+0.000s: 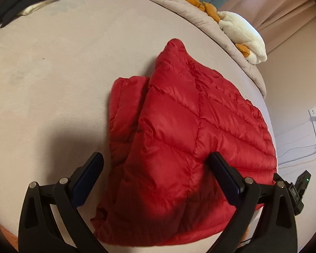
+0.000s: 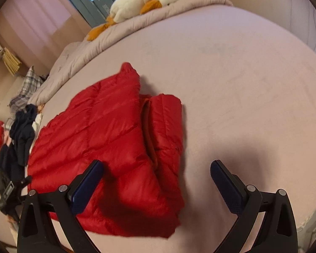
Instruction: Fold large clothes
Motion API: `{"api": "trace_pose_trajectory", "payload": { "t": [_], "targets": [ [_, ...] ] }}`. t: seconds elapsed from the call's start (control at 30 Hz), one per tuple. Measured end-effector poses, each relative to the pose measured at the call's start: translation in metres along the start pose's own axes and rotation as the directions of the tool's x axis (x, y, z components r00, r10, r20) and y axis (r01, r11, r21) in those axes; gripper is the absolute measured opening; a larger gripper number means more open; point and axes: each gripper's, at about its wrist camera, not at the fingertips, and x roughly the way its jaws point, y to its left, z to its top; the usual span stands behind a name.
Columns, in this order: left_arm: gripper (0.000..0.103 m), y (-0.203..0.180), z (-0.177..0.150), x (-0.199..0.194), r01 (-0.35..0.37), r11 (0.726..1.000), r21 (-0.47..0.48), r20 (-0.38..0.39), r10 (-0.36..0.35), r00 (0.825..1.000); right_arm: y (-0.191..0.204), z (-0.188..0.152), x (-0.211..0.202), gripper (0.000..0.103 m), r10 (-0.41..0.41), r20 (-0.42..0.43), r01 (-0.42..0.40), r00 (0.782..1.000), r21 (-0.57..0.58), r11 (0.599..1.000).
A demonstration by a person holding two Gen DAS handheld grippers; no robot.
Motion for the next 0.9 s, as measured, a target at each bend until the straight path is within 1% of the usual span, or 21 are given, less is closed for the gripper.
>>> {"api": "trace_pose_trajectory", "payload": {
  "t": [0.1, 0.2, 0.3, 0.33, 0.37, 0.4, 0.43, 0.47, 0.5, 0.53, 0.57, 0.6, 0.63, 0.67, 0.7, 0.77, 0.83, 0.9],
  "targets": [
    [0.101, 0.004, 0.004, 0.010, 0.031, 0.999, -0.025, -0.036, -0.032, 0.999, -0.002, 0.002, 0.008, 0.101, 0.032, -0.017, -0.032, 0.999, -0.005, 0.999],
    [0.101, 0.011, 0.006, 0.023, 0.090, 0.993, -0.081, -0.085, -0.097, 0.992, -0.005, 0.004, 0.017, 0.101, 0.083, -0.049, -0.083, 0.995, 0.006, 0.997],
    [0.101, 0.009, 0.006, 0.025, 0.107, 0.991, -0.079, -0.091, -0.114, 0.989, -0.009, 0.005, 0.028, 0.101, 0.134, -0.099, -0.133, 0.986, 0.022, 0.991],
    [0.099, 0.009, 0.007, 0.025, 0.111, 0.991, -0.080, -0.093, -0.119, 0.989, -0.009, 0.005, 0.030, 0.101, 0.145, -0.105, -0.144, 0.984, 0.024, 0.989],
    [0.097, 0.008, 0.008, 0.026, 0.121, 0.989, -0.084, -0.097, -0.129, 0.987, -0.010, 0.005, 0.032, 0.101, 0.160, -0.110, -0.158, 0.981, 0.024, 0.987],
    [0.092, 0.008, 0.008, 0.027, 0.141, 0.986, -0.093, -0.104, -0.151, 0.983, -0.011, 0.005, 0.034, 0.101, 0.181, -0.118, -0.179, 0.976, 0.024, 0.984],
    [0.082, 0.008, 0.009, 0.029, 0.158, 0.982, -0.105, -0.110, -0.169, 0.979, -0.012, 0.005, 0.034, 0.101, 0.198, -0.124, -0.196, 0.972, 0.030, 0.980],
    [0.077, 0.009, 0.009, 0.031, 0.177, 0.977, -0.122, -0.116, -0.191, 0.975, -0.014, 0.005, 0.037, 0.099, 0.221, -0.133, -0.217, 0.966, 0.044, 0.975],
    [0.066, 0.009, 0.009, 0.032, 0.199, 0.969, -0.145, -0.122, -0.217, 0.969, -0.014, 0.006, 0.039, 0.095, 0.239, -0.139, -0.234, 0.961, 0.051, 0.971],
    [0.059, 0.008, 0.008, 0.031, 0.200, 0.968, -0.151, -0.125, -0.220, 0.968, -0.013, 0.006, 0.040, 0.092, 0.257, -0.146, -0.252, 0.955, 0.051, 0.966],
    [0.055, 0.005, 0.007, 0.029, 0.194, 0.970, -0.144, -0.120, -0.212, 0.970, -0.011, 0.006, 0.040, 0.083, 0.268, -0.152, -0.264, 0.951, 0.047, 0.963],
    [0.046, -0.001, 0.005, 0.024, 0.190, 0.974, -0.121, -0.108, -0.203, 0.973, -0.009, 0.006, 0.038, 0.070, 0.288, -0.158, -0.284, 0.945, 0.046, 0.958],
    [0.039, -0.006, 0.005, 0.019, 0.183, 0.978, -0.104, -0.101, -0.193, 0.976, -0.005, 0.006, 0.038, 0.062, 0.304, -0.158, -0.301, 0.940, 0.044, 0.953],
    [0.037, -0.011, 0.004, 0.014, 0.168, 0.982, -0.089, -0.093, -0.176, 0.980, -0.002, 0.004, 0.034, 0.049, 0.315, -0.150, -0.312, 0.937, 0.042, 0.949],
    [0.033, -0.017, 0.003, 0.007, 0.152, 0.986, -0.075, -0.082, -0.158, 0.984, 0.002, 0.003, 0.028, 0.039, 0.323, -0.139, -0.321, 0.936, 0.037, 0.946],
    [0.030, -0.027, 0.002, -0.007, 0.135, 0.990, -0.048, -0.053, -0.137, 0.989, 0.010, 0.001, 0.014, 0.032, 0.311, -0.114, -0.313, 0.944, -0.002, 0.950],
    [0.029, -0.036, 0.000, -0.021, 0.133, 0.991, -0.021, -0.022, -0.134, 0.991, 0.021, -0.002, 0.000, 0.030, 0.295, -0.082, -0.298, 0.952, -0.039, 0.954],
    [0.029, -0.044, -0.002, -0.037, 0.151, 0.988, -0.007, 0.000, -0.151, 0.988, 0.028, -0.004, -0.018, 0.030, 0.289, -0.055, -0.292, 0.956, -0.071, 0.954]
  ]
}}
